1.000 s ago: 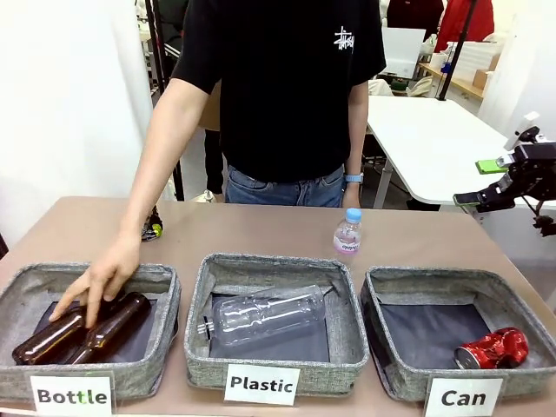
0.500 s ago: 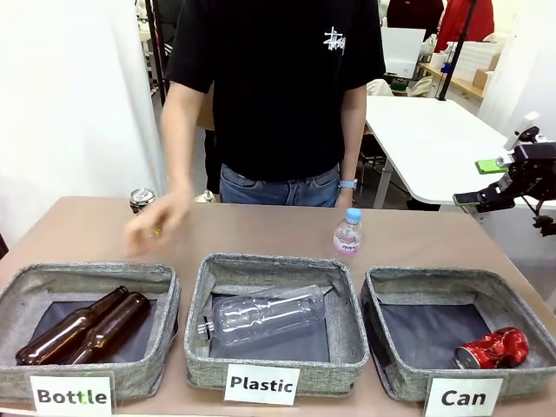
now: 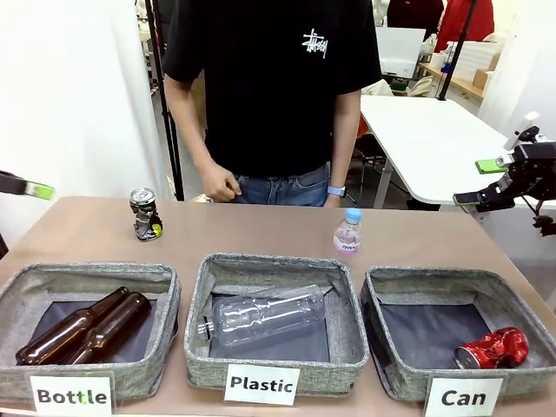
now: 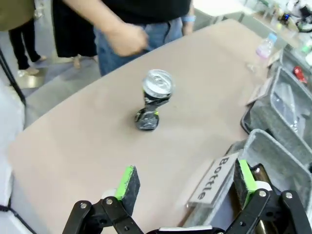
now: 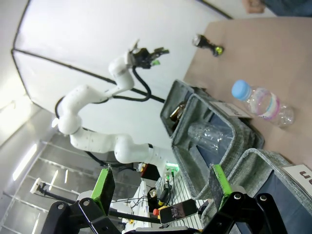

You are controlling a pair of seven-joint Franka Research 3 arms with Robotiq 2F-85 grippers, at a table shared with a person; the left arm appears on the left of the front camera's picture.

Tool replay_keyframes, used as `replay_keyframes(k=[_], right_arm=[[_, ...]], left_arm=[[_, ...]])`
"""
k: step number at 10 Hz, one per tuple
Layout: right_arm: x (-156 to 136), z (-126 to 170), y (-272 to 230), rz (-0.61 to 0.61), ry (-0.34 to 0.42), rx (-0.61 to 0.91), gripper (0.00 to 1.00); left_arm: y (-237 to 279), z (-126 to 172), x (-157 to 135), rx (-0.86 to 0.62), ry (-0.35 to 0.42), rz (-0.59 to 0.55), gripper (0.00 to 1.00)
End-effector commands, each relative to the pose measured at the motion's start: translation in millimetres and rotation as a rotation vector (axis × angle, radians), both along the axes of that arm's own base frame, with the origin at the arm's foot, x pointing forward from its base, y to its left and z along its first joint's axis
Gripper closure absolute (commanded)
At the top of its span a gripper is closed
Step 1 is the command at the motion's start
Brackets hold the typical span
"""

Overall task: Sort the can waste into the basket.
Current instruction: Pick up the can waste from the table and place it in the right Fabric basket.

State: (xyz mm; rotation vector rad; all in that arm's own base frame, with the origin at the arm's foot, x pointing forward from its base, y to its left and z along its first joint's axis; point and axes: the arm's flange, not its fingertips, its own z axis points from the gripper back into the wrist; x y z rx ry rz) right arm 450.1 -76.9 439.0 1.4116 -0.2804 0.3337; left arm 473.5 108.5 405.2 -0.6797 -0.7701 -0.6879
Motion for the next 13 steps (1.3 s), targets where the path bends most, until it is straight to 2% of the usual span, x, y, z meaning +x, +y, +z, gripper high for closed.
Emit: replay_keyframes(k=[1, 2, 3, 4, 9, 10, 11, 12, 13], right_arm=[[-0.2, 1.3, -0.7, -0.003, -0.005, -0.001, 0.0], [-0.2, 1.3, -0.7, -0.003, -0.005, -0.001, 0.0], [-0.2, 1.3, -0.7, -0.003, -0.005, -0.001, 0.0], [-0.2, 1.3, -0.7, -0.003, -0.005, -0.001, 0.0], [-0.2, 1.3, -0.7, -0.003, -0.005, -0.001, 0.0], [-0.2, 1.3, -0.7, -0.003, -0.005, -0.001, 0.0], [-0.2, 1.3, -0.7, -0.003, -0.005, -0.001, 0.0], [-0.2, 1.3, -0.7, -0.003, -0.005, -0.001, 0.0], [-0.2, 1.3, -0.7, -0.003, -0.005, -0.001, 0.0]], left_arm=[[-36.7, -24.3, 17.3, 0.096, -0.04, -0.027, 0.0], [-52.4, -29.6, 23.0, 0.086, -0.037, -0.057, 0.0], [-62.5, -31.4, 32.1, 0.056, -0.021, 0.026, 0.0], [-50.8, -24.2, 18.8, 0.083, -0.001, -0.055, 0.0], [-52.2, -27.1, 22.6, 0.089, -0.001, -0.042, 0.0], [-49.2, -32.2, 43.2, 0.176, 0.016, -0.194, 0.0], [-48.4, -39.3, 64.8, 0.221, 0.008, -0.202, 0.0], [-45.3, -48.6, 76.8, 0.258, -0.043, -0.283, 0.0], [-42.0, -55.4, 83.2, 0.256, -0.133, -0.317, 0.0]])
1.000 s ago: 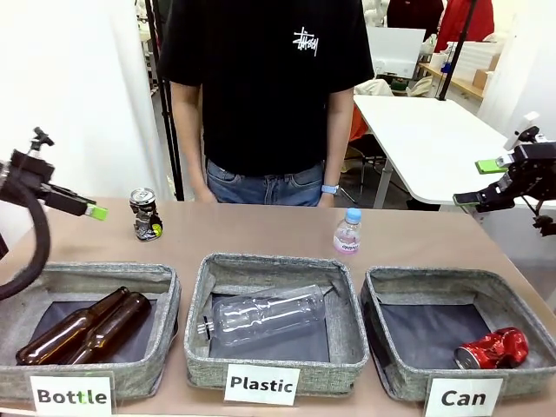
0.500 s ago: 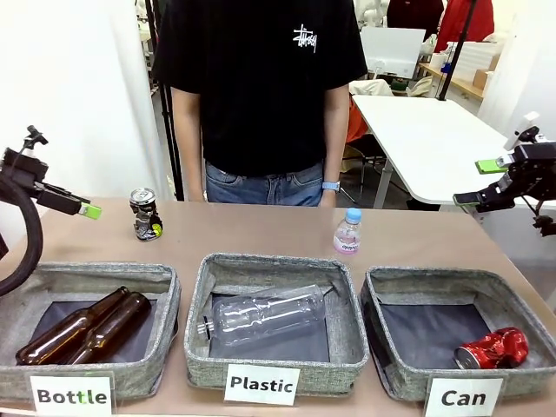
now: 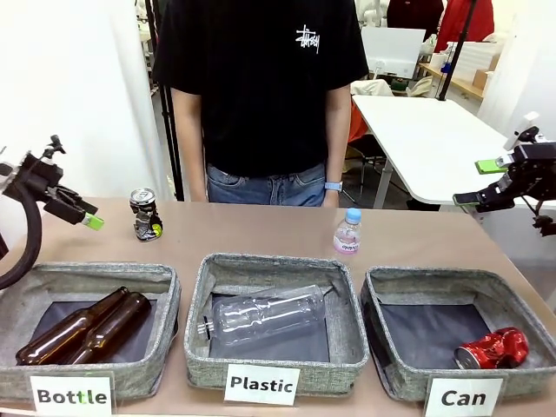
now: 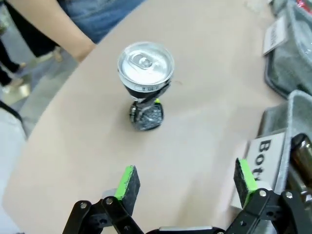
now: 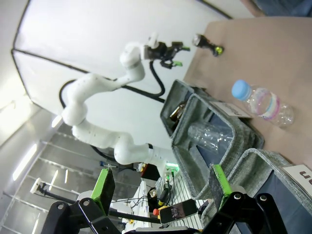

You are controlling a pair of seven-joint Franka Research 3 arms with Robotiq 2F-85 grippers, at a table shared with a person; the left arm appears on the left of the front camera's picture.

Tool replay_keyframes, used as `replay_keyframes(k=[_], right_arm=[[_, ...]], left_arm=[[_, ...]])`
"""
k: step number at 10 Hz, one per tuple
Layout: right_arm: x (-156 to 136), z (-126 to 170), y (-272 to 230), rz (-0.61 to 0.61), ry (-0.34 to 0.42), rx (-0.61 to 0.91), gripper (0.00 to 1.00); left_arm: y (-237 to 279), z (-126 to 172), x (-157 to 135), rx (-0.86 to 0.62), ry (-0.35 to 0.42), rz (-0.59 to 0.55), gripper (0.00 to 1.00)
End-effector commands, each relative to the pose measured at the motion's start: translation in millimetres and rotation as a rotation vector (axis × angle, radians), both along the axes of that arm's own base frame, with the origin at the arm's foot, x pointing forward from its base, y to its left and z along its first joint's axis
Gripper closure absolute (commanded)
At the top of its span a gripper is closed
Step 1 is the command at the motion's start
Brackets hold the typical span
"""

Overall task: Sort the can waste into the basket.
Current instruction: Pick up the can waste from the table and place it in the right Fabric basket.

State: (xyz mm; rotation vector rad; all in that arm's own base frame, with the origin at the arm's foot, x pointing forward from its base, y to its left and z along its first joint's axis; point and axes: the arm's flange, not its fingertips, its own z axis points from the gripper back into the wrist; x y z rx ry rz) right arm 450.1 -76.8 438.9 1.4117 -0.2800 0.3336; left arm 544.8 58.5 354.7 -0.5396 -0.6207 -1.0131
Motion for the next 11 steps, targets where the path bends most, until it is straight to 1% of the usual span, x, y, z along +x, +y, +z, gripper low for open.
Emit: replay_keyframes(k=[1, 3, 4, 5, 6, 7, 9, 11], right_arm=[[-0.3, 1.5, -0.8, -0.003, -0.005, -0.001, 0.0], [-0.3, 1.5, -0.8, -0.003, -0.005, -0.001, 0.0], [-0.3, 1.5, -0.8, -0.003, -0.005, -0.001, 0.0], [-0.3, 1.5, -0.8, -0.003, -0.005, -0.001, 0.0], [-0.3, 1.5, -0.8, -0.003, -0.005, -0.001, 0.0], [-0.3, 1.5, -0.8, -0.003, -0.005, -0.001, 0.0], [-0.3, 1.5, -0.8, -0.003, -0.005, -0.001, 0.0], [-0.3, 1.5, -0.8, -0.003, -0.005, -0.001, 0.0]], left_arm=[[8.6, -12.6, 18.7, -0.01, -0.155, -0.133, 0.0], [6.1, -35.6, 40.2, 0.018, -0.181, -0.183, 0.0], [3.7, -45.6, 55.9, 0.005, -0.211, -0.227, 0.0], [0.2, -50.8, 63.5, -0.002, -0.26, -0.236, 0.0], [-5.2, -55.8, 71.3, -0.009, -0.286, -0.225, 0.0], [-11.5, -60.0, 80.3, -0.011, -0.257, -0.198, 0.0], [-26.3, -72.6, 94.7, -0.019, -0.185, -0.179, 0.0], [-36.0, -83.1, 106.1, -0.038, -0.159, -0.197, 0.0]])
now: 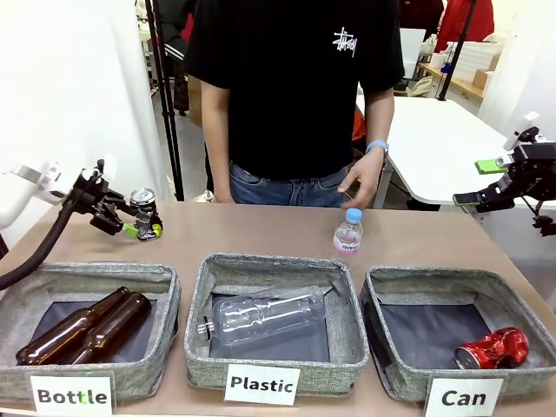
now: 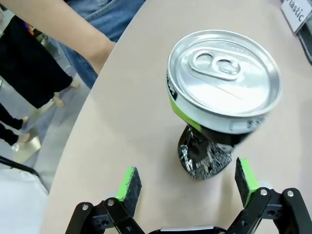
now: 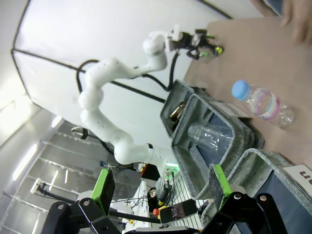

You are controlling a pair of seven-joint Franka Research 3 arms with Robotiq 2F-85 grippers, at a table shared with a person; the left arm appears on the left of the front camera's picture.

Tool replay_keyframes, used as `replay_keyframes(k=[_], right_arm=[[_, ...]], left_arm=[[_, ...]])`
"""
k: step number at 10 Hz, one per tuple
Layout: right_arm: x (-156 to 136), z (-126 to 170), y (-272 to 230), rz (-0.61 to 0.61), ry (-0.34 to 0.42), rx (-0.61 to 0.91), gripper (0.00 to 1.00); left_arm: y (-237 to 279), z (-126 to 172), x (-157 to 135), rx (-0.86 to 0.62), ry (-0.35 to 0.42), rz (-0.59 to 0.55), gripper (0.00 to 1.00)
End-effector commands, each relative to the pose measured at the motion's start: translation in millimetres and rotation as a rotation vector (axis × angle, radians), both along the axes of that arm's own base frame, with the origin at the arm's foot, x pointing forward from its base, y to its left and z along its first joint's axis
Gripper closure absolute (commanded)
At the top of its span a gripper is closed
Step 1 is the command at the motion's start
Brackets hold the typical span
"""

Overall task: Sort the can waste into the basket.
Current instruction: Pick up the can waste from the table and place it in the right Fabric basket.

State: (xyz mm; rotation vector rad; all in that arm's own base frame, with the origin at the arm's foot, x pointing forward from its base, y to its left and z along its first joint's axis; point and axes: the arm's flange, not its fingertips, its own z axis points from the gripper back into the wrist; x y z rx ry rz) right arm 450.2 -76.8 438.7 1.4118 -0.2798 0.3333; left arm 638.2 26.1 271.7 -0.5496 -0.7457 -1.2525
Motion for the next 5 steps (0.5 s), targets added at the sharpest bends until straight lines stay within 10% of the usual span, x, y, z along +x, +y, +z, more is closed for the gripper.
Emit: replay_keyframes(k=[1, 5], right_arm=[[-0.4, 1.6, -0.8, -0.003, -0.005, -0.001, 0.0], [-0.4, 1.6, -0.8, -0.003, -0.005, -0.001, 0.0]], left_arm=[[-8.6, -6.2, 14.5, -0.014, 0.021, -0.003, 0.0], [-22.0, -20.9, 15.1, -0.089, 0.042, -0.048, 0.0]])
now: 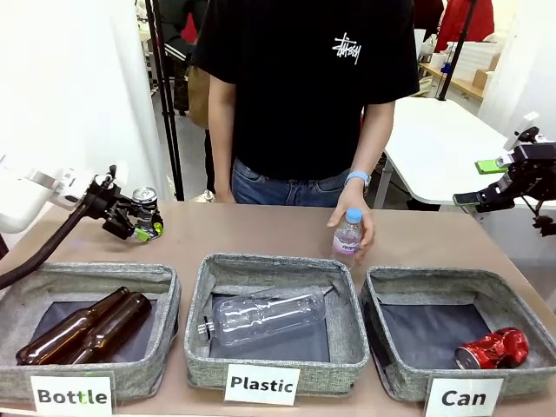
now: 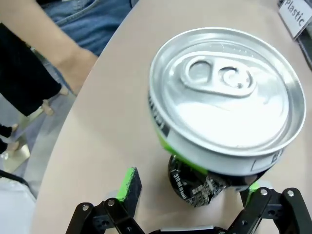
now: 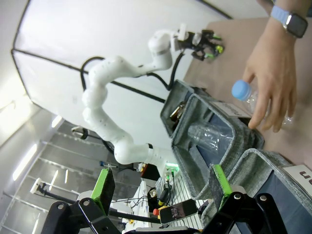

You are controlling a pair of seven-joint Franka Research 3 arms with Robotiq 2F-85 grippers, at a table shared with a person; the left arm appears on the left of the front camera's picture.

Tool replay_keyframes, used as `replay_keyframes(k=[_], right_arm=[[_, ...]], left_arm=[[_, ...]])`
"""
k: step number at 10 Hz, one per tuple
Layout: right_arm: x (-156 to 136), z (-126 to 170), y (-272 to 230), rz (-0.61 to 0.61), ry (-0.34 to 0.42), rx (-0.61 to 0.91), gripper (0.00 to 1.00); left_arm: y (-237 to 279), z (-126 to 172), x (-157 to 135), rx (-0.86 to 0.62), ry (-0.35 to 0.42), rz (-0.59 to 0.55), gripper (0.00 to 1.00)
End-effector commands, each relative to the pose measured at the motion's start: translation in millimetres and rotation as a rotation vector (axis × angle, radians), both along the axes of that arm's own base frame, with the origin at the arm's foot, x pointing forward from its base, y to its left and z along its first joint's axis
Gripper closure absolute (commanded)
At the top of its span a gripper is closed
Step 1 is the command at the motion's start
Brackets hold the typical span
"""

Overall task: Sort the can waste into the basket.
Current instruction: Pick up the can waste from the table and place it in the right Fabric basket.

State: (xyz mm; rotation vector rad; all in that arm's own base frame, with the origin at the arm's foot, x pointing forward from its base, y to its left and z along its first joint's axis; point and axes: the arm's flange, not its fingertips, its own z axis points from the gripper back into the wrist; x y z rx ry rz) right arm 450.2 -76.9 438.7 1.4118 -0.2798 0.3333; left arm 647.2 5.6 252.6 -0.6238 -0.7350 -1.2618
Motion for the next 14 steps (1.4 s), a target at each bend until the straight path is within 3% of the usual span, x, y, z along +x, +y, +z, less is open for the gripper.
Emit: replay_keyframes(k=[1, 3, 11, 12, 13, 14], right_arm=[[-0.4, 1.6, -0.7, -0.003, -0.005, -0.001, 0.0], [-0.4, 1.6, -0.7, -0.003, -0.005, -0.001, 0.0], [-0.4, 1.6, -0.7, -0.003, -0.005, -0.001, 0.0], [-0.4, 1.6, -0.7, -0.003, -0.005, -0.001, 0.0], [-0.4, 1.6, -0.7, -0.003, -0.005, -0.001, 0.0], [-0.4, 1.6, -0.7, -0.003, -0.005, -0.001, 0.0]], left_arm=[[-4.3, -6.1, 5.7, -0.089, 0.017, -0.024, 0.0], [-3.3, -14.4, 6.1, -0.161, 0.033, -0.026, 0.0], [-15.5, -22.3, -3.5, -0.397, -0.046, -0.072, 0.02], [-15.6, -23.2, -3.4, -0.389, -0.034, -0.073, 0.6], [-15.1, -24.0, -3.4, -0.395, -0.017, -0.079, 0.62], [-14.6, -24.3, -3.5, -0.396, -0.018, -0.08, 1.0]])
